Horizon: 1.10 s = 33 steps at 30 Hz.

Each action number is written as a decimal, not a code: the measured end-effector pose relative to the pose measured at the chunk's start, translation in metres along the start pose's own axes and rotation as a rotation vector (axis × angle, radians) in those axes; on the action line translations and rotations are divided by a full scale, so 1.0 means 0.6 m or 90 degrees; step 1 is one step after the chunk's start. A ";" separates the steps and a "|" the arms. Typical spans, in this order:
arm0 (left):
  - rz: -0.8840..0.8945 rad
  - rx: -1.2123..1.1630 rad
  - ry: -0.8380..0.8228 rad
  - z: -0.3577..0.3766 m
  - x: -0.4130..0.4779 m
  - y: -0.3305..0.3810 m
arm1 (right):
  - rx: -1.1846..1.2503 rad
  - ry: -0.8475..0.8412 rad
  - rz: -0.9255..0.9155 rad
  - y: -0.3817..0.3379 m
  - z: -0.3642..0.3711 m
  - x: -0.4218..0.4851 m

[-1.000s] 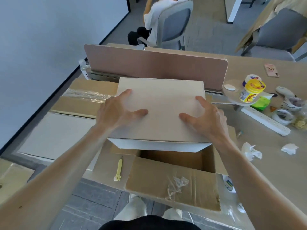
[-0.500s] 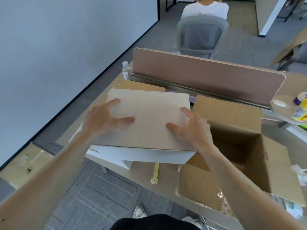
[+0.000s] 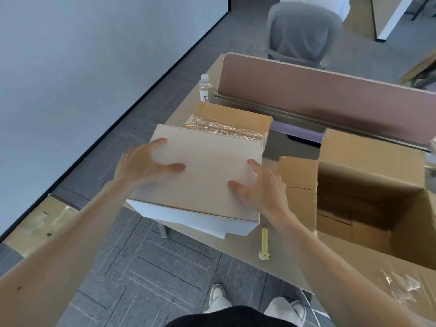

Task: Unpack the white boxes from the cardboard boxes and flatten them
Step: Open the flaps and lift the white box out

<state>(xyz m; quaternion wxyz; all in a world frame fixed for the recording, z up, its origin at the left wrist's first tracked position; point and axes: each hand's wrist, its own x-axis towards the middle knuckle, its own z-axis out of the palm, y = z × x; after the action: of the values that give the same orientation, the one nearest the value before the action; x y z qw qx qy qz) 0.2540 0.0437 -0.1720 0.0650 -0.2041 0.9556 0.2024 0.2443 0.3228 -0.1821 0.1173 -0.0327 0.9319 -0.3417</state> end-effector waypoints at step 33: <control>0.406 -0.048 -0.016 0.203 -0.048 0.326 | 0.029 0.077 0.022 0.201 -0.095 0.024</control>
<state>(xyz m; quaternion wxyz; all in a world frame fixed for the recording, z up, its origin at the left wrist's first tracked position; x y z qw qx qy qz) 0.2040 0.2678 -0.2064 0.0029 0.1057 0.9624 0.2501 0.2188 0.4487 -0.2208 0.0673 0.0070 0.9297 -0.3619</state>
